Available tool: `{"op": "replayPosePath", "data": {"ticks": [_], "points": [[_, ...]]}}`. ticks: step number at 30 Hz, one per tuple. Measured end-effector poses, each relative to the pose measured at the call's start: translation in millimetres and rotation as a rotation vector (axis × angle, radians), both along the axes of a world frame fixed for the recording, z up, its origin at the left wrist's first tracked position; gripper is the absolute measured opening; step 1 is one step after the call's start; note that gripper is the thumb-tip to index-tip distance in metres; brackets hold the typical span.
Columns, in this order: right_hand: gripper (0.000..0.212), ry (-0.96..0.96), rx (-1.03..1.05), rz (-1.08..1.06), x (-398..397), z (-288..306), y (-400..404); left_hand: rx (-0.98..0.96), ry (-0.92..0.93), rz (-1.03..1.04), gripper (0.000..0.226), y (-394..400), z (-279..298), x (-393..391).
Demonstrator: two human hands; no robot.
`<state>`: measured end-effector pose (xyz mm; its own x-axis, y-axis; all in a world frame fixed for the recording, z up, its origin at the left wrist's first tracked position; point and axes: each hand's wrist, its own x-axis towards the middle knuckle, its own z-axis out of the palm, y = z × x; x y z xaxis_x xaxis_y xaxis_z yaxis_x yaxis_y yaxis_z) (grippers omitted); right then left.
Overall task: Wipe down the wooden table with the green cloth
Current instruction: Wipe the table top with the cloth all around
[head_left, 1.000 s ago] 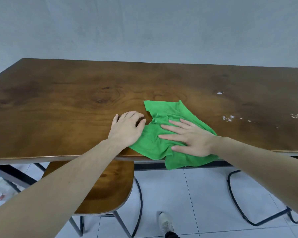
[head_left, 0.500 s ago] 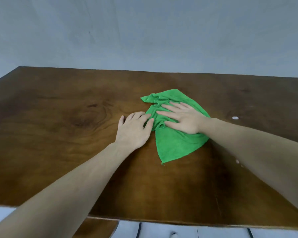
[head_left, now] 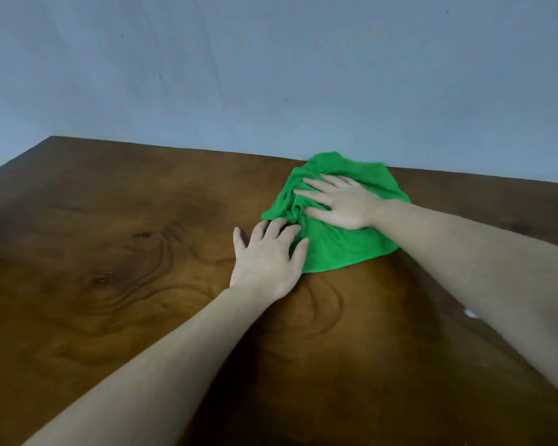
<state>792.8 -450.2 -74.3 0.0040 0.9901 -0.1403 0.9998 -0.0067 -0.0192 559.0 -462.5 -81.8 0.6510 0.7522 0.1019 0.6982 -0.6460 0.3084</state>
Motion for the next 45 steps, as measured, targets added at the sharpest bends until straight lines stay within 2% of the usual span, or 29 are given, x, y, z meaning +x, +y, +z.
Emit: {"op": "replayPosePath", "data": {"ticks": [4,10,14,18,21,24,31,39,45], "points": [[0.063,0.048,-0.028,0.097,20.9,3.9,29.5,0.032,0.004,0.014,0.052,-1.0,-3.8,-0.9],[0.062,0.058,-0.018,-0.009,60.8,7.2,23.0,0.015,0.028,0.009,0.05,1.1,-0.6,-2.0],[0.06,0.053,-0.014,-0.141,78.9,7.1,-9.1,0.015,0.034,0.016,0.049,0.0,1.1,-1.2],[0.065,0.027,-0.006,-0.374,93.7,0.2,-50.4,0.007,0.046,0.024,0.051,-1.0,1.1,-0.5],[0.071,0.002,-0.029,-0.537,83.8,-2.4,-75.1,-0.007,0.036,0.016,0.052,-2.4,3.6,-0.7],[0.077,0.012,-0.036,-0.599,54.4,-1.6,-97.2,-0.033,0.039,-0.007,0.049,-7.4,8.2,-4.4],[0.081,0.017,0.012,-0.428,-50.7,-2.2,-171.4,-0.06,0.015,-0.06,0.049,-57.2,9.4,-49.2],[0.068,0.042,0.001,-0.144,-164.3,-0.2,-266.3,-0.137,-0.14,-0.146,0.049,-112.7,7.0,-104.4],[0.057,0.117,0.087,-0.015,-198.9,3.1,-328.1,-0.11,-0.186,-0.241,0.04,-152.4,3.2,-130.8]]}}
